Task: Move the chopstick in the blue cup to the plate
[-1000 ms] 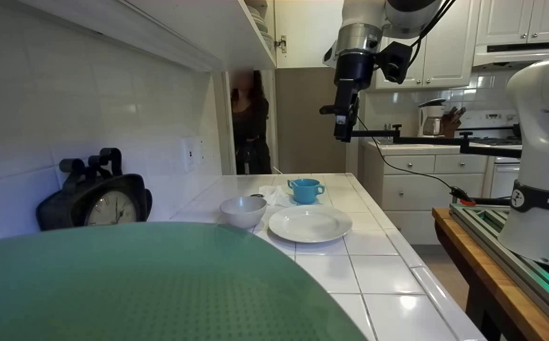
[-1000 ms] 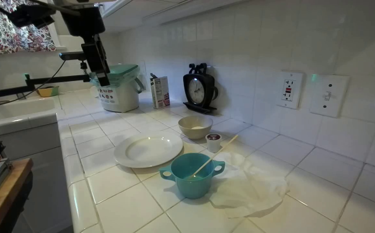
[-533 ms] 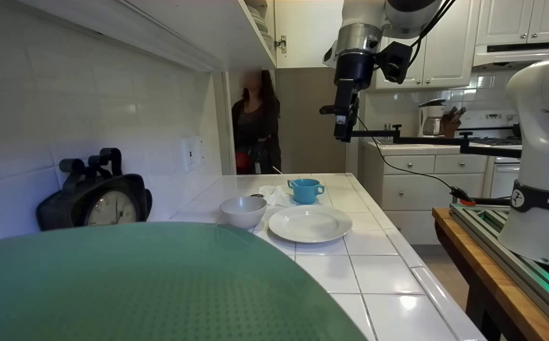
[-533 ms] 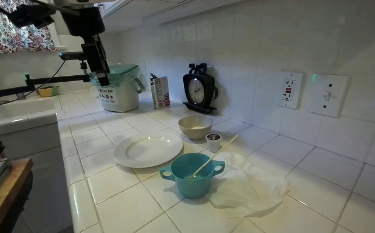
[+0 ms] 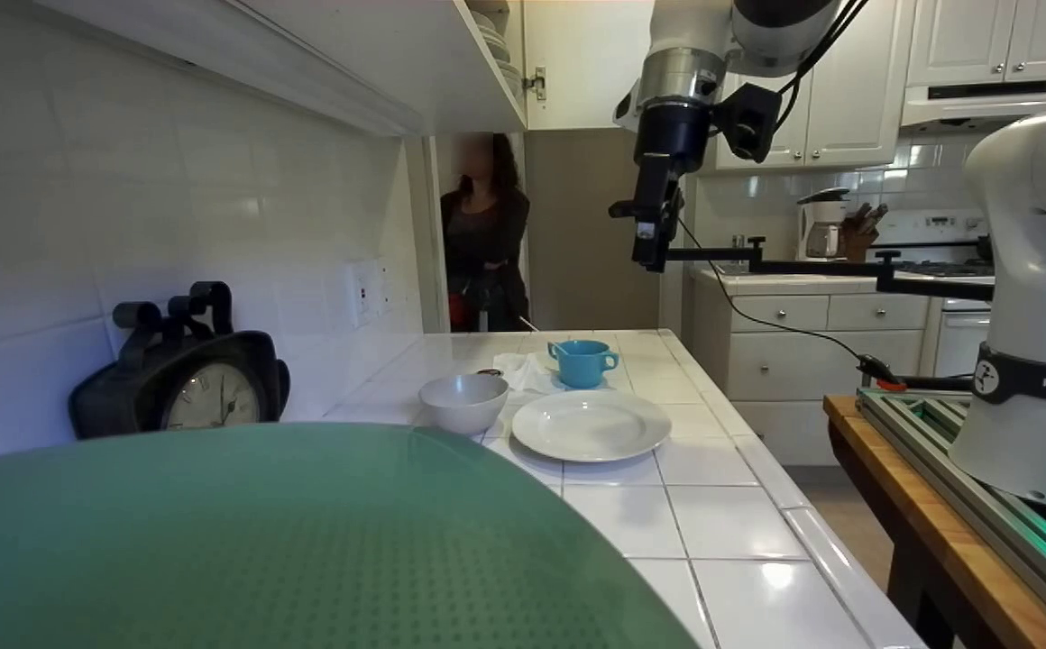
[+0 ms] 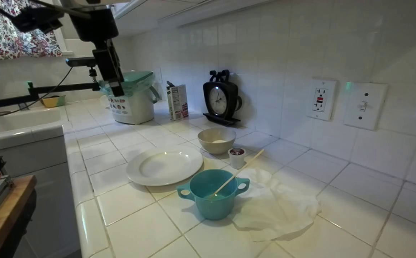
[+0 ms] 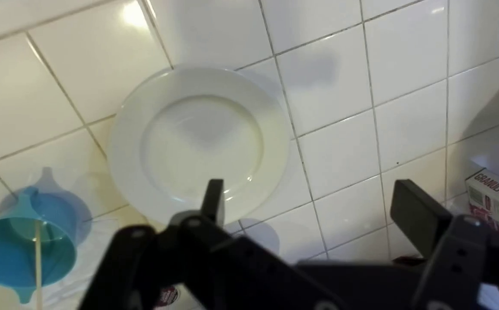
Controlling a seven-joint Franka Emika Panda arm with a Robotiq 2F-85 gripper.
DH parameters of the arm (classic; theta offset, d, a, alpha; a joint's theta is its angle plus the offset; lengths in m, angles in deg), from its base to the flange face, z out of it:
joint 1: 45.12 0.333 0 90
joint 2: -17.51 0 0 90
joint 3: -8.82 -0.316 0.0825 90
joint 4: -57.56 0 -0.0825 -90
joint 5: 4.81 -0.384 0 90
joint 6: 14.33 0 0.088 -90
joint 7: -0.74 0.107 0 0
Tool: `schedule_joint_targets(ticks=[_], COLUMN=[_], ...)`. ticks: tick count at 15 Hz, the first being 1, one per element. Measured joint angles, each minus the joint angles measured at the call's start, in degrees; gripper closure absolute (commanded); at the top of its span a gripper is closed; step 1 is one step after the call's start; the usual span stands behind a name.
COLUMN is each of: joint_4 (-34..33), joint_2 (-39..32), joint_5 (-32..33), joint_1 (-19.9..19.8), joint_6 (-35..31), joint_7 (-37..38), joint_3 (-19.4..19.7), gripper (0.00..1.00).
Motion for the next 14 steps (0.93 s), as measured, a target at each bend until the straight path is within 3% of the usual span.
schedule_joint_targets(ticks=[6,14], joint_4=[-2.57,-14.08], joint_2=[-8.90,-23.46], joint_5=[1.84,5.20], joint_1=[-2.89,-6.76], joint_6=[-8.13,-12.35], joint_7=[-2.07,-3.29], joint_3=[0.97,2.52], gripper=[0.00,0.00])
